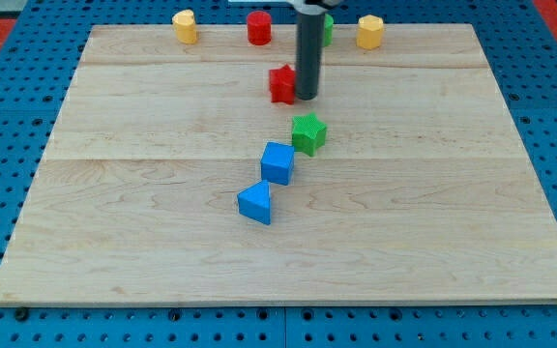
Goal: Slide the red star below the red circle
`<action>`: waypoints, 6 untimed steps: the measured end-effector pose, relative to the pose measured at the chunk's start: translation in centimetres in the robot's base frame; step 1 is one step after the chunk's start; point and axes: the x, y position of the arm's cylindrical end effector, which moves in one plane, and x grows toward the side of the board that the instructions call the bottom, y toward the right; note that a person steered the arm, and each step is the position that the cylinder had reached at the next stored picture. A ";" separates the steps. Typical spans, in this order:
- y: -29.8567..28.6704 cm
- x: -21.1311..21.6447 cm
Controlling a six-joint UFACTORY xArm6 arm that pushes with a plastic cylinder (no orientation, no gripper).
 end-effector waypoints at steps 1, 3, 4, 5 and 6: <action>-0.4 2.6; -7.7 -0.8; -5.6 -2.4; -4.8 1.4; -2.8 1.4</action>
